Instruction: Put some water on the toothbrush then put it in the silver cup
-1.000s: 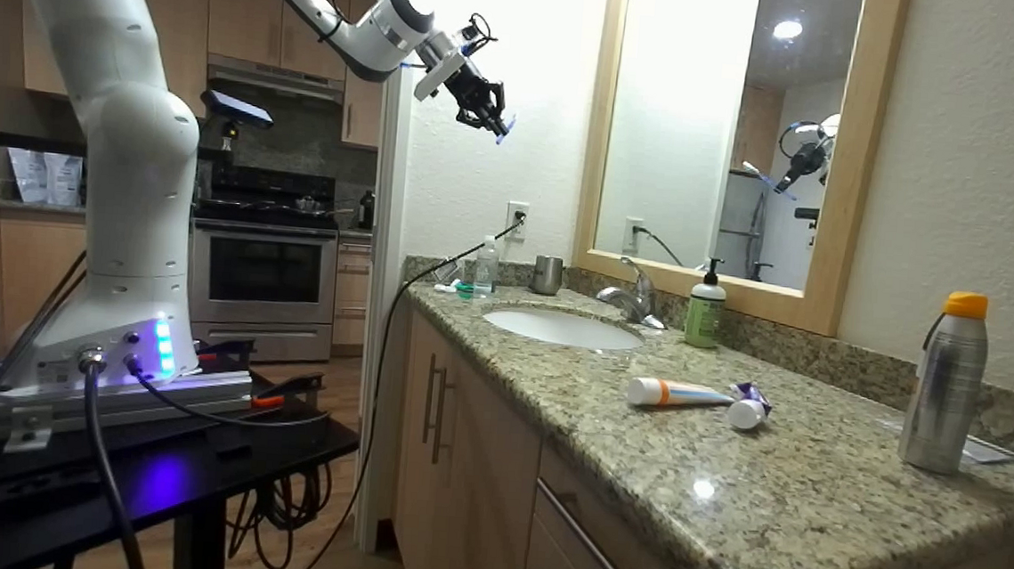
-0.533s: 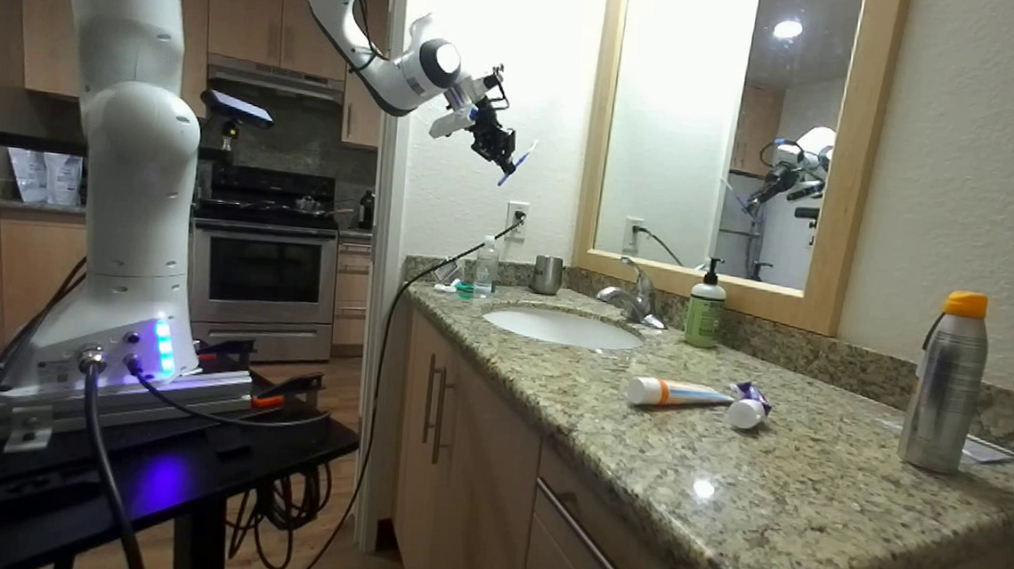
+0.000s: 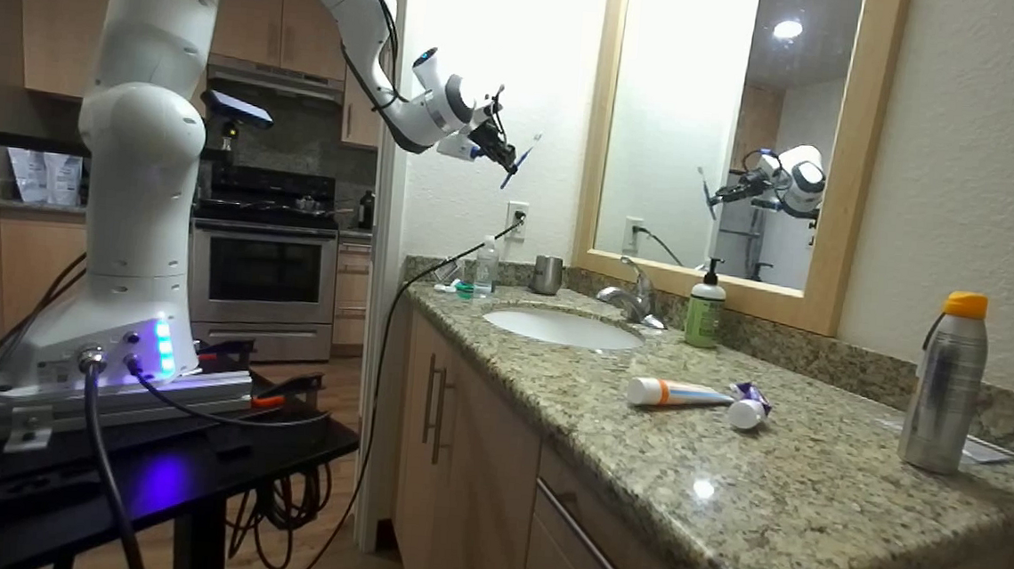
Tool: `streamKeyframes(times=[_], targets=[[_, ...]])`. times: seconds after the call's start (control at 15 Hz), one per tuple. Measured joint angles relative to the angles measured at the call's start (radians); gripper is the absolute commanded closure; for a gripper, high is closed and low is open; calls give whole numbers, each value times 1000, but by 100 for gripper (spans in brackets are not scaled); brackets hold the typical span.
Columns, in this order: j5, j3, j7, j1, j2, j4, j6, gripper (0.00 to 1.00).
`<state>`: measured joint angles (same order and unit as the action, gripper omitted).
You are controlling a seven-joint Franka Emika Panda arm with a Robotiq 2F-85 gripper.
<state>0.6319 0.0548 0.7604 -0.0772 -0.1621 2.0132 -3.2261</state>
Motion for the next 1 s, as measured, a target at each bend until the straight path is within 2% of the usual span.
streamKeyframes(times=[0.13, 0.2, 0.47, 0.8, 1.0], targets=[[0, 9, 0, 0, -10, 2, -29, 89], [0, 9, 0, 0, -11, 2, -31, 97], [-2, 33, 12, 12, -17, -20, -32, 97], [-35, 202, 132, 104, -161, -261, -33, 97], [-39, 214, 126, 111, -293, -397, -56, 97]])
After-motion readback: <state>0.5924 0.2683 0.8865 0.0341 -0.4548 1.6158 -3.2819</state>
